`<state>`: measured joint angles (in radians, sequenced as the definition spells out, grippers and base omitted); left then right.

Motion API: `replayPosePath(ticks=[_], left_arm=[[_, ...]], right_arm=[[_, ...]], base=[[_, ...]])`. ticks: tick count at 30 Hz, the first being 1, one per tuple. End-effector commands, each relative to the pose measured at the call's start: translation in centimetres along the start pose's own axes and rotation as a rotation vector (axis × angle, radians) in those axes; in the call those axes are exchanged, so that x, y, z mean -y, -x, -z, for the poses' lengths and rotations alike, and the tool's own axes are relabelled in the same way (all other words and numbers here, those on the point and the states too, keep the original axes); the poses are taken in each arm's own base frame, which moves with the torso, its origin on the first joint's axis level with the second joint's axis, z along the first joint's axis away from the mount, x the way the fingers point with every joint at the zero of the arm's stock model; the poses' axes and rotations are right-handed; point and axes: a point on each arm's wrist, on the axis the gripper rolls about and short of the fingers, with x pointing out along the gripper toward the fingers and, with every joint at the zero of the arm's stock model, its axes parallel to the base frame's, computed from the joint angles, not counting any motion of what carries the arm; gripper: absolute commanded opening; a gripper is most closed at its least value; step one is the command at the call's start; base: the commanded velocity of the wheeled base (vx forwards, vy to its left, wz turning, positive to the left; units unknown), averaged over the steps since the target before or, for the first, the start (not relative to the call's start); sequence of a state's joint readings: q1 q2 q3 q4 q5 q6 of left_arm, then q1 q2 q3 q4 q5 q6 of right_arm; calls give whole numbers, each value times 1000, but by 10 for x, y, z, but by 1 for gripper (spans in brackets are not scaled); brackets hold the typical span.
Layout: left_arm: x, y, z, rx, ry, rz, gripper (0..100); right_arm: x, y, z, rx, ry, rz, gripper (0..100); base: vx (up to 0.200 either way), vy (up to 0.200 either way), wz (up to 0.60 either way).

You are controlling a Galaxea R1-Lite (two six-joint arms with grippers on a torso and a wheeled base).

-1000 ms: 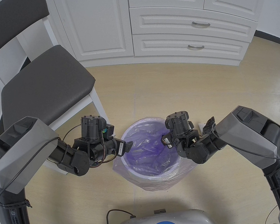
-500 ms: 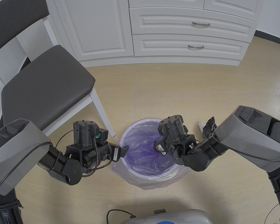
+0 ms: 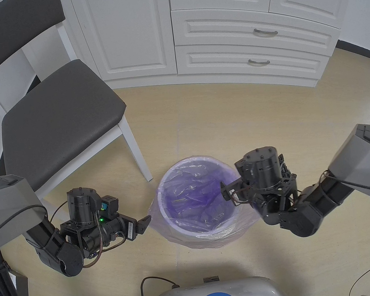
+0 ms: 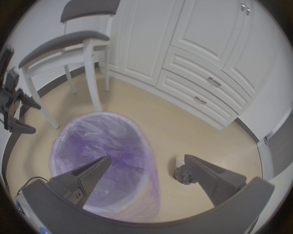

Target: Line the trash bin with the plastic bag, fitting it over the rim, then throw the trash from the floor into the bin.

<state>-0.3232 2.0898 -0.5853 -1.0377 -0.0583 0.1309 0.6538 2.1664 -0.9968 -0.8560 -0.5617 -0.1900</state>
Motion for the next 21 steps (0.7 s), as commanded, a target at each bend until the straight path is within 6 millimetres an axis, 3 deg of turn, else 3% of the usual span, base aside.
replayPosePath(ticks=[1,4,7,13,21], left_arm=[[-2,-17,33,-58,20,-2,100],[-1,-29,47,-61,22,-2,100],[-1,-39,54,-60,28,-5,100],[-1,-55,58,-51,63,-11,100],[-6,-78,65,-54,66,-25,100]], right_arm=[[53,43,2,102,-116,81,100],[81,61,9,151,-187,141,100],[97,66,8,175,-219,177,100],[111,65,15,168,-290,176,100],[122,65,1,222,-311,177,100]], base=[[0,0,0],[0,0,0],[0,0,0],[0,0,0],[0,0,0]])
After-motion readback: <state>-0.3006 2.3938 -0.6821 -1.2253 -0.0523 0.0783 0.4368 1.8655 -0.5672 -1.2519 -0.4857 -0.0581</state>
